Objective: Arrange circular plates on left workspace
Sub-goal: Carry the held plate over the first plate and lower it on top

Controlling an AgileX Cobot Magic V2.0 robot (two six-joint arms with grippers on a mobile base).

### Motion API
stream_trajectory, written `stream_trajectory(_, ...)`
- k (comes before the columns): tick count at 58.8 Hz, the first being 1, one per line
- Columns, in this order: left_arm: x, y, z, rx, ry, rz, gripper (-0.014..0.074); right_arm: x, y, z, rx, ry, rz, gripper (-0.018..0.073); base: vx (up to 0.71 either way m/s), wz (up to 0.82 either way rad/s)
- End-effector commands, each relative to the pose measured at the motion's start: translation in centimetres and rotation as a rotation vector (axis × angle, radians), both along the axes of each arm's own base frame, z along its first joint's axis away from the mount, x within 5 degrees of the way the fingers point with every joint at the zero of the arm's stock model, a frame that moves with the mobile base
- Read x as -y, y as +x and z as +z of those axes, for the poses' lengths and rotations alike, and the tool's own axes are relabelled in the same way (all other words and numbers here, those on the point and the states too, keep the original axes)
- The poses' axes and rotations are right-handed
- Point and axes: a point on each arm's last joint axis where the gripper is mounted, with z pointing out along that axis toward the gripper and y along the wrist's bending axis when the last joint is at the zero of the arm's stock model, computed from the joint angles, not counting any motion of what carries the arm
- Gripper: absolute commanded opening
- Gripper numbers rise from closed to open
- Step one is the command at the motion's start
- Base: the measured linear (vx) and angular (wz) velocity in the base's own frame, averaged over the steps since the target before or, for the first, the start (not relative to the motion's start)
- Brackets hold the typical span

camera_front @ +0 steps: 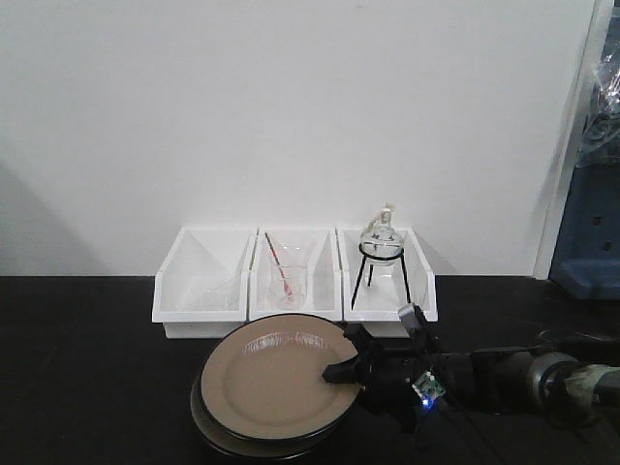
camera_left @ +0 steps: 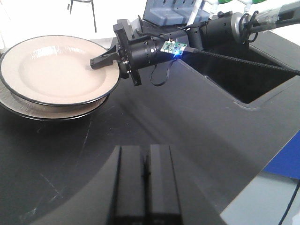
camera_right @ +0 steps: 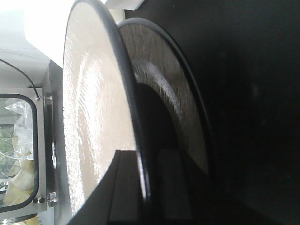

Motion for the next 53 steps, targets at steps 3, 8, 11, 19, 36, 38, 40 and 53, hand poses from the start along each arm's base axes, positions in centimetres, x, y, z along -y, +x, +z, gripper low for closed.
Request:
stream_trajectory(3, 0.1, 0.1, 1.2, 0.022, -0.068, 0.013, -0.0001, -0.3, 0.6, 5.3, 0.096, 0.165, -0.028, 0.0043, 0.0, 0.0)
stream_trajectory(8, 0.1, 0.1, 1.1, 0.019, -0.069, 0.006, -0.0001, -0.3, 0.5, 5.3, 0.113, 0.156, -0.016, 0.0109, 0.0, 0.0)
stream_trajectory(11, 0.2, 0.1, 1.1, 0.017, -0.069, 0.002, -0.0001, -0.3, 0.5, 5.3, 0.126, 0.15, -0.006, 0.0163, 0.0, 0.0)
stream_trajectory(19, 0.3, -0.1, 1.1, 0.008, -0.069, -0.023, -0.0001, -0.4, 0.4, 5.4, 0.174, 0.126, 0.028, 0.0351, 0.0, 0.0)
stream_trajectory(36, 0.2, -0.2, 0.8, 0.002, -0.025, -0.029, -0.0001, -0.1, 0.4, 5.5, 0.428, -0.039, 0.159, 0.0554, 0.0, 0.0)
stream_trajectory(38, 0.2, -0.2, 0.8, 0.002, -0.024, -0.028, -0.0001, 0.0, 0.4, 5.6, 0.462, -0.063, 0.176, 0.0553, 0.0, 0.0)
stream_trajectory(40, 0.2, -0.2, 0.7, 0.002, -0.024, -0.029, -0.0001, 0.1, 0.4, 5.7, 0.487, -0.08, 0.187, 0.055, 0.0, 0.0)
stream_trajectory(53, 0.2, -0.2, 0.7, 0.002, -0.024, -0.029, -0.0001, 1.7, 0.4, 7.5, 0.66, -0.264, 0.251, 0.0505, 0.0, 0.0)
